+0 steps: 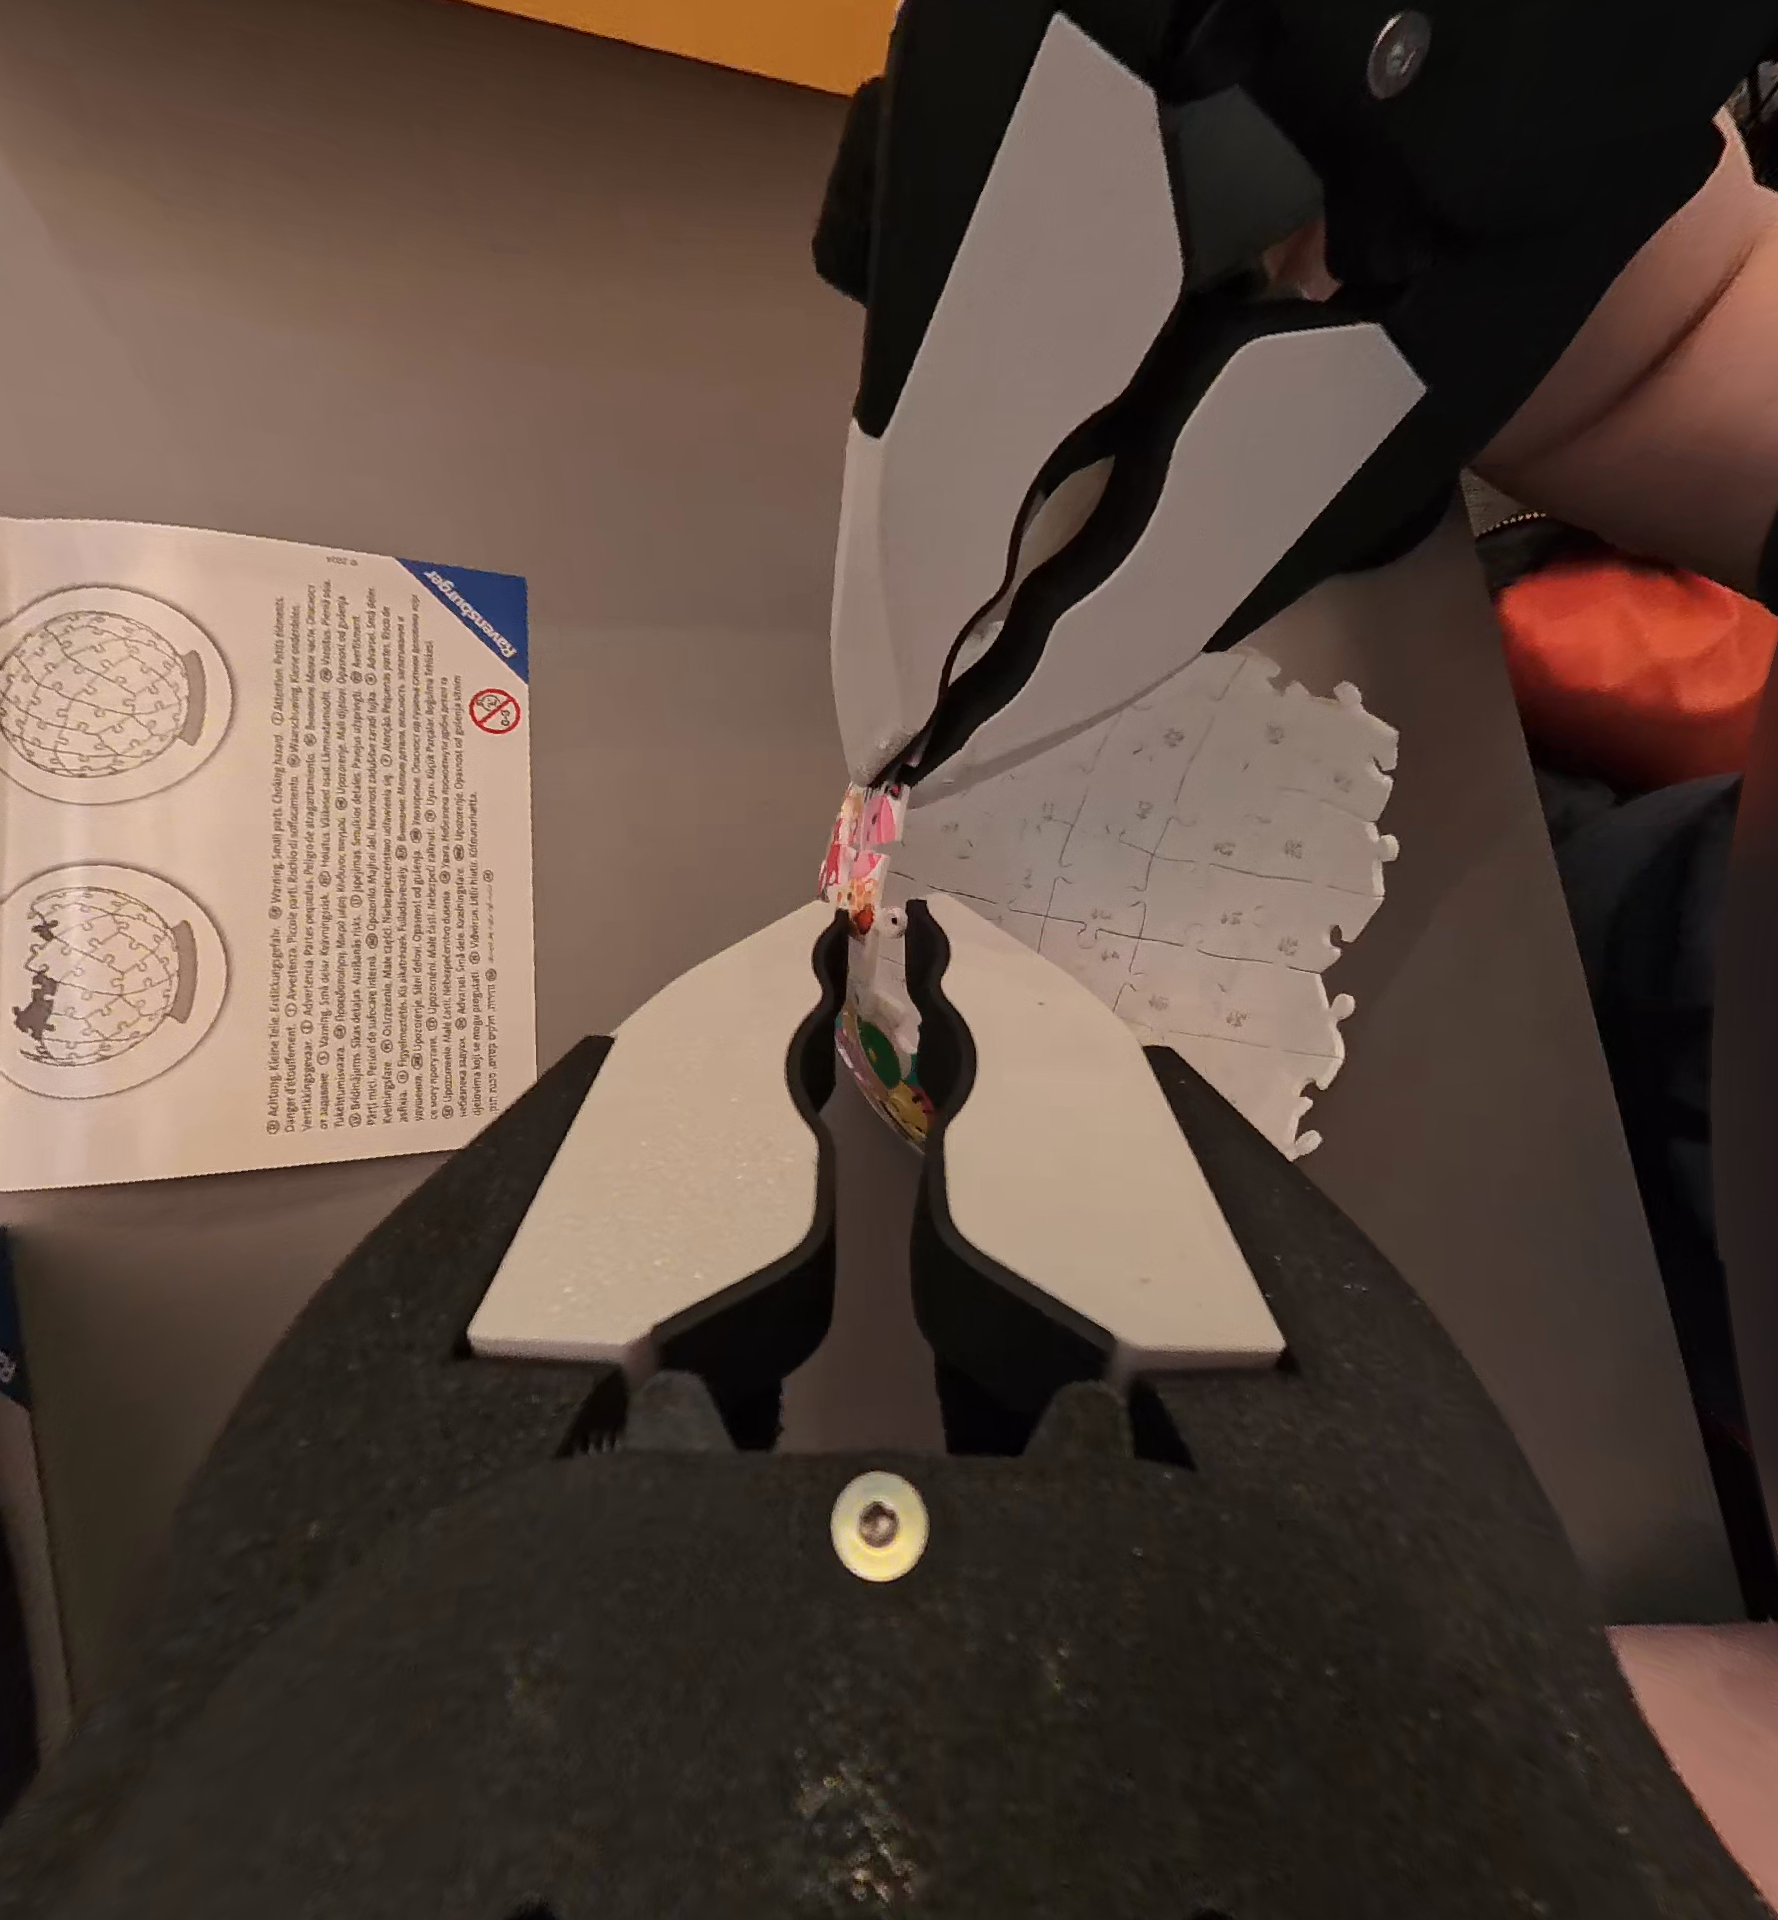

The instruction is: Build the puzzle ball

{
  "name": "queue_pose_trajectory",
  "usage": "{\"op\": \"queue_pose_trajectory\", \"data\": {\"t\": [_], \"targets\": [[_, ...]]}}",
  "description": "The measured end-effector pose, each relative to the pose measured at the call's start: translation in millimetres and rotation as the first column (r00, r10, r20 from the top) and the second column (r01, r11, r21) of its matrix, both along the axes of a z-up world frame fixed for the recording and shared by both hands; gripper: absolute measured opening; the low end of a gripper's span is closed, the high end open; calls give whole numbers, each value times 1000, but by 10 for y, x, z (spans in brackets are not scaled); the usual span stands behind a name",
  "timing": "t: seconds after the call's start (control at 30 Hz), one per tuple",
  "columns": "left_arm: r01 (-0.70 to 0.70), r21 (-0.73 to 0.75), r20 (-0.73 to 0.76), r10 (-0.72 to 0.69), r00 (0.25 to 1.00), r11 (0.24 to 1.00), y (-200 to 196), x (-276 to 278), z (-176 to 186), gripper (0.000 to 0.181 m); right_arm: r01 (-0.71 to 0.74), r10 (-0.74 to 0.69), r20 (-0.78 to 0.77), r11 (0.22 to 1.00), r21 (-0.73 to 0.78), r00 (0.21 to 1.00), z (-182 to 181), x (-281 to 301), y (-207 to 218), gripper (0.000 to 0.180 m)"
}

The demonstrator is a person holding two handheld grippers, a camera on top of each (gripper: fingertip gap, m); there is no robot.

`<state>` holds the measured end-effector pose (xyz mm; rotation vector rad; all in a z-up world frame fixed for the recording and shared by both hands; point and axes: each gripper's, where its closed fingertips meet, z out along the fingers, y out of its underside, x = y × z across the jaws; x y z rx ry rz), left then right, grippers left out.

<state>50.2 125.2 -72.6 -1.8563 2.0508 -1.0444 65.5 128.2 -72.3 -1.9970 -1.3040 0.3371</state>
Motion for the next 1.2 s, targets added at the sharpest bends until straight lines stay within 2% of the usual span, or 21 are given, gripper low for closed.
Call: {"op": "queue_pose_trajectory", "data": {"t": [1.2], "targets": [[26,50,-5,-26,1000,998,-18,14,-39,8,-18,20,56,1000,-19,998,-112,-131,50,5]]}}
